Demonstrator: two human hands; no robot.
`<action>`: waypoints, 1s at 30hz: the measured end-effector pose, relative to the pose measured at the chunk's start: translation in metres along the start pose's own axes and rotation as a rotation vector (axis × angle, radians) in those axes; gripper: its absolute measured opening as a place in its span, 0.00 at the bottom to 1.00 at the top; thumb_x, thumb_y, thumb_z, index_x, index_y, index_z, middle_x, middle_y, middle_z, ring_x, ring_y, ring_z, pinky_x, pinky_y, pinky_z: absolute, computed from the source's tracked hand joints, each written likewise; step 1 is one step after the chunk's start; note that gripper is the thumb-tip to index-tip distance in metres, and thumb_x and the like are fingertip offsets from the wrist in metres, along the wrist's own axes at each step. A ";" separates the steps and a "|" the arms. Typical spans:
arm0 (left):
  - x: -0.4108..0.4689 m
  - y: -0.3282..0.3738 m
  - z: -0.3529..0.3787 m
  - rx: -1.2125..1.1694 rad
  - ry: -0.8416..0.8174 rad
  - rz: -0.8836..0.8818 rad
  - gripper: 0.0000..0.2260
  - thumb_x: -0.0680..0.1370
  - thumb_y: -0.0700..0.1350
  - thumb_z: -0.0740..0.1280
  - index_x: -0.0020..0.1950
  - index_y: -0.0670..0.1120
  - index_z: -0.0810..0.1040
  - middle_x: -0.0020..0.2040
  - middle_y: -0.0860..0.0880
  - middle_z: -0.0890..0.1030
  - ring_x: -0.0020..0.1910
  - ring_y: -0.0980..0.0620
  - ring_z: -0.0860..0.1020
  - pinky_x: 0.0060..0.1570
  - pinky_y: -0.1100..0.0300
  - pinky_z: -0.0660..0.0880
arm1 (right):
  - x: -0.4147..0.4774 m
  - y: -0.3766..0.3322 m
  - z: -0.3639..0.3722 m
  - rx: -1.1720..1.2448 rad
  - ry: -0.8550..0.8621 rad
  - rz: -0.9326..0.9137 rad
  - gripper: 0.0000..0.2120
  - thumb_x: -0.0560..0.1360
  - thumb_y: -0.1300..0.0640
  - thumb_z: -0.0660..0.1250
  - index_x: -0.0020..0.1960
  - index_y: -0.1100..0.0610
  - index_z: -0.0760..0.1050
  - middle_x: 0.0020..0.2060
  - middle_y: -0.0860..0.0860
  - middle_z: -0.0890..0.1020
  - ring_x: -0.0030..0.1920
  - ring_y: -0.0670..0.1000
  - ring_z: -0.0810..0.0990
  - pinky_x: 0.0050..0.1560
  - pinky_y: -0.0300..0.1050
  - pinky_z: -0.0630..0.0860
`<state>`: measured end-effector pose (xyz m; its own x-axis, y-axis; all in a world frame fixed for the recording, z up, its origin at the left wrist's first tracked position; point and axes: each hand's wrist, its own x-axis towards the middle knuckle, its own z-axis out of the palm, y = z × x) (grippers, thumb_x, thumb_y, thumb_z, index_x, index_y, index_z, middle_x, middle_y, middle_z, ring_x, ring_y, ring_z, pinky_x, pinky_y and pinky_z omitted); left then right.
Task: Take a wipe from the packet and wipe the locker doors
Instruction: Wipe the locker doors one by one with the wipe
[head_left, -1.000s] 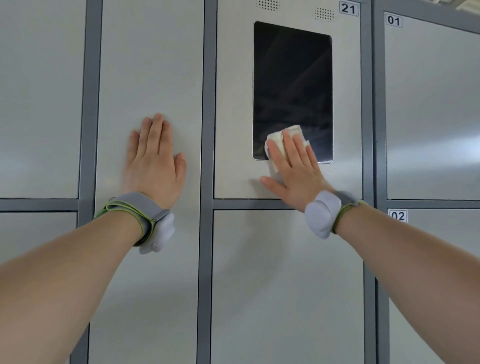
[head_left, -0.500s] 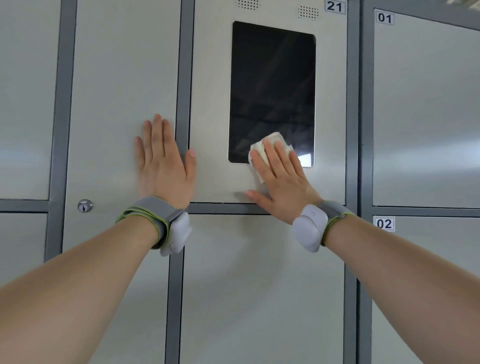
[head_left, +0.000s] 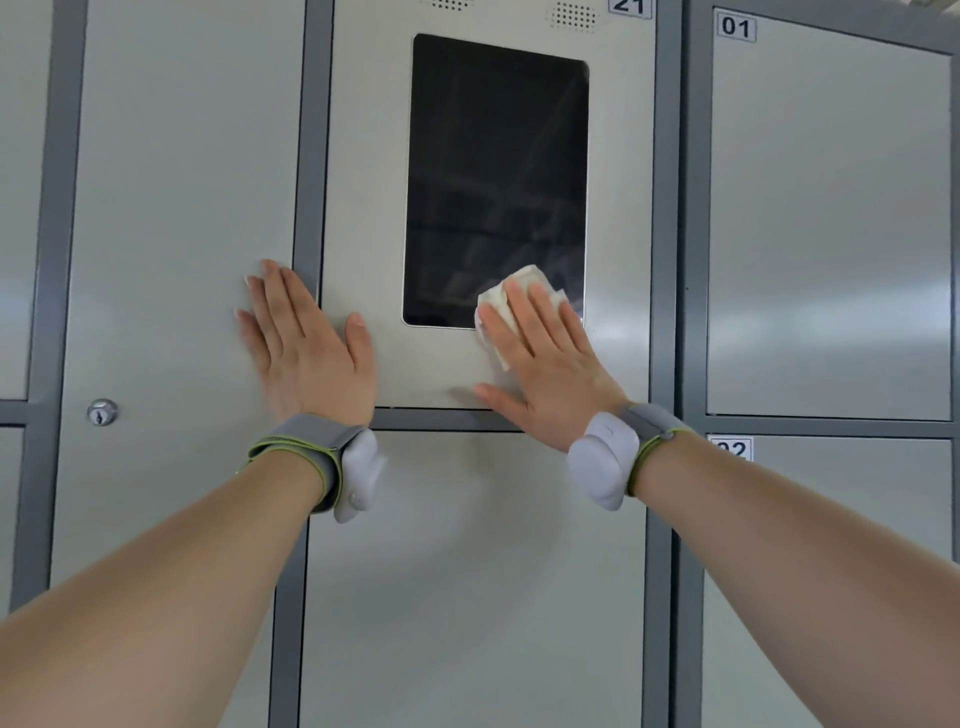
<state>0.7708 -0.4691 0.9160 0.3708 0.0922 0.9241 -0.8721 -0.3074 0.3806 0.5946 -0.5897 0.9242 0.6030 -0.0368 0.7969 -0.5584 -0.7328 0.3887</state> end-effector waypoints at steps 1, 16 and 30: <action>0.000 0.001 0.001 -0.004 0.014 -0.007 0.32 0.77 0.51 0.48 0.75 0.33 0.49 0.77 0.38 0.50 0.76 0.40 0.48 0.74 0.49 0.40 | 0.004 0.004 -0.004 0.003 0.012 0.022 0.44 0.70 0.29 0.28 0.78 0.53 0.45 0.77 0.55 0.45 0.76 0.57 0.41 0.75 0.56 0.42; -0.006 -0.007 0.006 0.045 0.057 0.044 0.31 0.78 0.51 0.48 0.75 0.33 0.50 0.76 0.37 0.52 0.76 0.39 0.49 0.73 0.49 0.41 | -0.003 0.015 -0.004 0.034 0.014 0.047 0.42 0.70 0.30 0.27 0.77 0.52 0.39 0.76 0.53 0.40 0.76 0.55 0.35 0.75 0.53 0.37; -0.006 -0.009 0.007 0.066 0.056 0.068 0.32 0.77 0.52 0.47 0.75 0.33 0.50 0.76 0.37 0.52 0.76 0.38 0.50 0.73 0.50 0.41 | -0.014 0.018 0.005 0.050 0.045 0.072 0.39 0.73 0.31 0.32 0.77 0.52 0.39 0.77 0.54 0.42 0.76 0.56 0.36 0.74 0.53 0.36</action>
<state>0.7782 -0.4735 0.9067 0.2917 0.1215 0.9488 -0.8708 -0.3766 0.3160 0.5787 -0.6054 0.9179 0.5360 -0.0609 0.8420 -0.5696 -0.7623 0.3074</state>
